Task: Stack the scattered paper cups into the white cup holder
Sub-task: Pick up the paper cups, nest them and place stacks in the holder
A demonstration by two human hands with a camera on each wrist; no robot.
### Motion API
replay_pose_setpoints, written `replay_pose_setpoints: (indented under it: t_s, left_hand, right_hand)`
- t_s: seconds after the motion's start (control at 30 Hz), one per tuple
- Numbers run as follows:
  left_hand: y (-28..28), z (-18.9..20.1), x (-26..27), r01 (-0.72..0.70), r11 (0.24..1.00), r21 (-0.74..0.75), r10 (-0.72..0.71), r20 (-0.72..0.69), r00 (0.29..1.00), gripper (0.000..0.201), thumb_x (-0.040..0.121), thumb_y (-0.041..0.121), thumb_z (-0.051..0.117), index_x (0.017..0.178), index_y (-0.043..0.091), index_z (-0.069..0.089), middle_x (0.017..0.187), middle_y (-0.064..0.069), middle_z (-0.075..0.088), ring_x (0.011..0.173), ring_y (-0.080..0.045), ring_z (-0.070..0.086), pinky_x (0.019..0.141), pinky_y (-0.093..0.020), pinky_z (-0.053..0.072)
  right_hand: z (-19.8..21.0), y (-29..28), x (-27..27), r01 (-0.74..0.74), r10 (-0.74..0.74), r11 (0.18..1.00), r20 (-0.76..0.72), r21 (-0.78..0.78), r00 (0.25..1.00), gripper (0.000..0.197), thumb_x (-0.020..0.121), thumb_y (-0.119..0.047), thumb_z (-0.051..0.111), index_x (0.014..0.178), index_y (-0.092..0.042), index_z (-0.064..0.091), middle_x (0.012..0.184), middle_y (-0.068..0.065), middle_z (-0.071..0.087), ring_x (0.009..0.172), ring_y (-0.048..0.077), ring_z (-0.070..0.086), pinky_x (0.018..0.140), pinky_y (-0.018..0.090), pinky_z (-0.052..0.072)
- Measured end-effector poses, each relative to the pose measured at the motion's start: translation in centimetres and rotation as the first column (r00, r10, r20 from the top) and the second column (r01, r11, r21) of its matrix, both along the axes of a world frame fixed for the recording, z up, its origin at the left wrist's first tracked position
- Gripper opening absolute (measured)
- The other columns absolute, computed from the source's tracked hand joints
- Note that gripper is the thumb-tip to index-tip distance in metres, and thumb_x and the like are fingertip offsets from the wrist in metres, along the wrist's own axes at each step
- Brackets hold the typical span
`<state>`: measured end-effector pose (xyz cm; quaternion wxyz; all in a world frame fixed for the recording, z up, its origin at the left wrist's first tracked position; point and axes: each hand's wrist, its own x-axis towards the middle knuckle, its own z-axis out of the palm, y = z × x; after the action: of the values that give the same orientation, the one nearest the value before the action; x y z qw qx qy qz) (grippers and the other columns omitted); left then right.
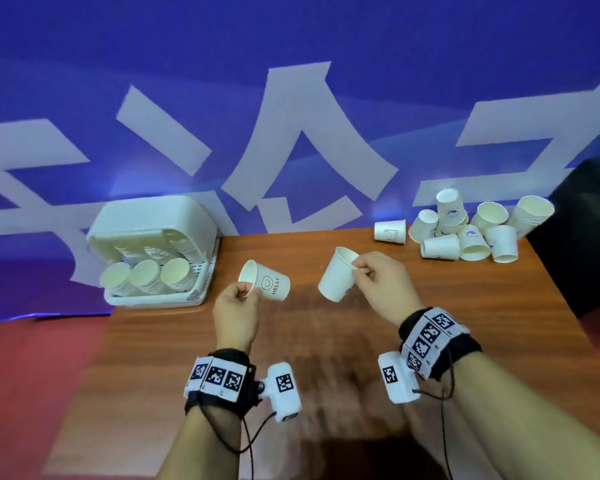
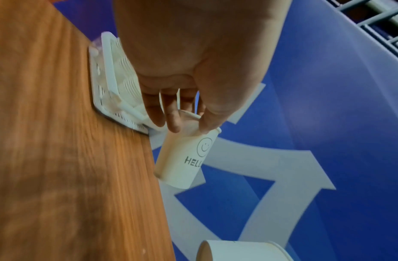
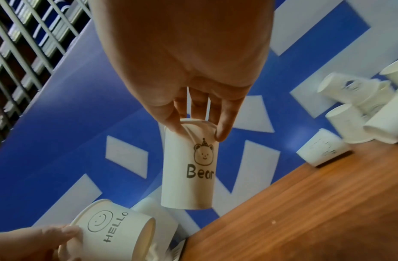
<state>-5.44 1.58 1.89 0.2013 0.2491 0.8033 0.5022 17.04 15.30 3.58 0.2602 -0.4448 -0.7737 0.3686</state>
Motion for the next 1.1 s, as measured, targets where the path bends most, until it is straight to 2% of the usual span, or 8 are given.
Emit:
replay_pose_setpoints:
  t_s: [0.1, 0.37, 0.47, 0.57, 0.73, 0.83, 0.97, 1.1]
  left_hand:
    - [-4.2, 0.6, -4.8, -0.019, 1.0, 0.021, 0.019, -0.008, 1.0, 0.012, 0.087, 0.018, 0.067, 0.076, 0.02, 0.063, 0.073, 0.006, 0.066, 0.068, -0.011, 0.058, 0.07, -0.03, 0.045]
    - [-11.8, 1.2, -14.0, -0.161, 0.987, 0.017, 0.162, -0.037, 0.986, 0.013, 0.088, 0.02, 0.062, 0.076, 0.018, 0.064, 0.074, 0.004, 0.065, 0.07, -0.015, 0.056, 0.077, -0.038, 0.048]
    - [-13.0, 1.8, -15.7, -0.2, 0.98, 0.018, 0.2, -0.048, 0.979, 0.015, 0.09, 0.018, 0.059, 0.076, 0.019, 0.062, 0.07, 0.004, 0.062, 0.063, -0.012, 0.053, 0.068, -0.034, 0.045]
    - [-14.2, 1.8, -17.6, -0.28, 0.96, 0.017, 0.281, -0.044, 0.959, 0.011, 0.089, 0.019, 0.059, 0.079, 0.021, 0.063, 0.075, 0.003, 0.064, 0.068, -0.014, 0.055, 0.072, -0.038, 0.048]
    - [-16.1, 2.6, -20.2, -0.379, 0.925, 0.017, 0.379, -0.091, 0.921, 0.007, 0.087, 0.016, 0.06, 0.084, 0.02, 0.065, 0.081, 0.004, 0.067, 0.075, -0.015, 0.059, 0.08, -0.039, 0.05]
    - [-16.5, 2.9, -21.9, -0.391, 0.92, 0.025, 0.391, -0.109, 0.914, 0.008, 0.088, 0.013, 0.061, 0.086, 0.018, 0.066, 0.083, 0.004, 0.068, 0.079, -0.014, 0.061, 0.081, -0.036, 0.05]
    - [-15.9, 2.6, -25.0, -0.38, 0.925, 0.019, 0.379, -0.12, 0.918, 0.008, 0.087, 0.014, 0.062, 0.088, 0.018, 0.068, 0.083, 0.006, 0.069, 0.079, -0.014, 0.062, 0.08, -0.034, 0.05]
    - [-14.5, 2.2, -29.0, -0.308, 0.952, 0.007, 0.306, -0.129, 0.943, 0.009, 0.087, 0.014, 0.063, 0.087, 0.02, 0.07, 0.083, 0.007, 0.069, 0.081, -0.012, 0.063, 0.08, -0.033, 0.051]
  right_hand:
    - [0.5, -3.5, -5.5, -0.055, 0.055, 0.998, 0.002, 0.013, 0.998, 0.011, 0.088, -0.015, 0.06, 0.085, -0.024, 0.064, 0.089, -0.011, 0.06, 0.081, 0.009, 0.056, 0.068, 0.018, 0.038]
    - [1.1, -8.5, -16.1, -0.159, 0.159, 0.987, -0.049, 0.005, 0.986, 0.012, 0.087, -0.01, 0.059, 0.085, -0.018, 0.068, 0.087, -0.007, 0.06, 0.08, 0.006, 0.056, 0.069, 0.019, 0.045]
    - [1.3, -8.8, -18.9, -0.223, 0.224, 0.974, -0.035, 0.027, 0.974, 0.012, 0.087, -0.009, 0.06, 0.087, -0.017, 0.069, 0.085, -0.002, 0.06, 0.08, 0.01, 0.056, 0.071, 0.023, 0.046]
    - [1.3, -8.3, -21.9, -0.282, 0.283, 0.959, -0.041, 0.041, 0.958, 0.012, 0.086, -0.008, 0.061, 0.088, -0.016, 0.07, 0.085, 0.001, 0.063, 0.081, 0.013, 0.057, 0.072, 0.023, 0.045]
    - [1.7, -8.5, -27.2, -0.395, 0.4, 0.916, -0.058, 0.073, 0.915, 0.013, 0.086, -0.008, 0.061, 0.089, -0.016, 0.071, 0.083, -0.002, 0.062, 0.077, 0.007, 0.055, 0.067, 0.008, 0.037]
    - [1.9, -9.0, -29.7, -0.428, 0.433, 0.901, -0.069, 0.075, 0.899, 0.013, 0.085, -0.007, 0.062, 0.087, -0.015, 0.071, 0.081, -0.004, 0.06, 0.073, 0.002, 0.053, 0.065, 0.008, 0.035]
    - [1.2, -8.7, -32.7, -0.443, 0.447, 0.892, -0.029, 0.091, 0.894, 0.01, 0.086, -0.011, 0.065, 0.089, -0.017, 0.073, 0.08, -0.004, 0.061, 0.078, 0.011, 0.056, 0.071, 0.019, 0.041]
    - [1.3, -8.6, -35.5, -0.431, 0.433, 0.891, 0.015, 0.14, 0.901, 0.009, 0.089, -0.017, 0.064, 0.087, -0.016, 0.072, 0.077, -0.008, 0.059, 0.077, 0.007, 0.051, 0.069, 0.01, 0.031]
